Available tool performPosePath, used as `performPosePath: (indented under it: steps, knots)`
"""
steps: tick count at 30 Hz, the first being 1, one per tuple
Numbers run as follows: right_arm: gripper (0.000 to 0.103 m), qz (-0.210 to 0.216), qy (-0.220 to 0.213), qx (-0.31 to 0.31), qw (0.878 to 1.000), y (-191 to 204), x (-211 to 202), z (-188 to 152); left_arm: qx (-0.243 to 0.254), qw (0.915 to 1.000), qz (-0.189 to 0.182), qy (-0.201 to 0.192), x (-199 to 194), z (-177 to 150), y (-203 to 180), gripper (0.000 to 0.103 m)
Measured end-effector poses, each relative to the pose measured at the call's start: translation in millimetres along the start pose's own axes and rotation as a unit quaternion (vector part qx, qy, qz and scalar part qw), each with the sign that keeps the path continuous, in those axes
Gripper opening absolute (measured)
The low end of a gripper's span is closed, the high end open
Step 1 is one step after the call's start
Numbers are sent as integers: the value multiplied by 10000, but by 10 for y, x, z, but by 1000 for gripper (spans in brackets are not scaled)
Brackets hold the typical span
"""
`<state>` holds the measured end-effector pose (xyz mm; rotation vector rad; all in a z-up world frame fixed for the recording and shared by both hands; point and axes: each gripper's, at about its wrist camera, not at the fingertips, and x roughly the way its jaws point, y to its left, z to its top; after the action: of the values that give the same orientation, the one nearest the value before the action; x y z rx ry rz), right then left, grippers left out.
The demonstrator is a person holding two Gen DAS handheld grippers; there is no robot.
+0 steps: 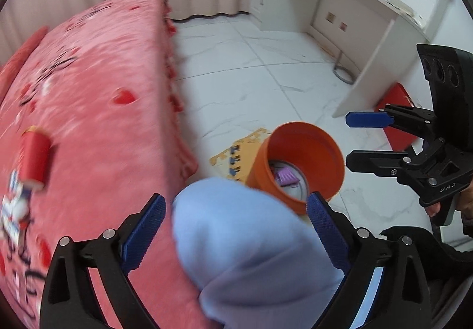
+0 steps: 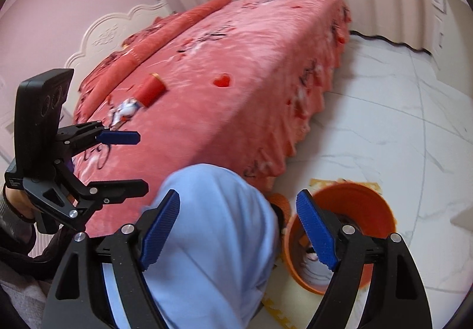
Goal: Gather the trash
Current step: 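Move both tools back over the bed toward the red paper cup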
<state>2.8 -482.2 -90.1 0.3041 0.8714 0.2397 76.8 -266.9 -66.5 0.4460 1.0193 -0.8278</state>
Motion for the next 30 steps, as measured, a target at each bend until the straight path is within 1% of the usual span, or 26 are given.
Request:
performPosePath:
  steps: [4, 6, 10, 13, 20, 25, 30]
  knots:
    - [81, 211, 87, -259, 9994, 322, 146, 98, -350, 9991, 234, -95, -224, -258, 221, 95]
    - [81, 323, 131, -419, 9985, 508, 226, 145, -492, 9984, 262, -125, -316, -359, 323, 95]
    - [81, 542, 260, -789, 9951, 902, 398, 236, -836, 9954, 435, -153, -483, -616, 549, 95]
    - [81, 655, 342, -987, 9924, 1143, 513, 290, -1110, 9920, 577, -174, -591, -792, 714, 95]
    - [81, 945, 571, -1420, 9837, 1689, 818, 369, -1582, 9837, 801, -297, -865, -1154, 1062, 95]
    - [81, 1121, 729, -1651, 9772, 2012, 1044, 405, -1901, 9766, 969, -267, -970, -1413, 1335, 95]
    - [81, 1278, 862, -1907, 9695, 2326, 1285, 498, -2140, 9708, 1053, -246, -1026, -1582, 1572, 95]
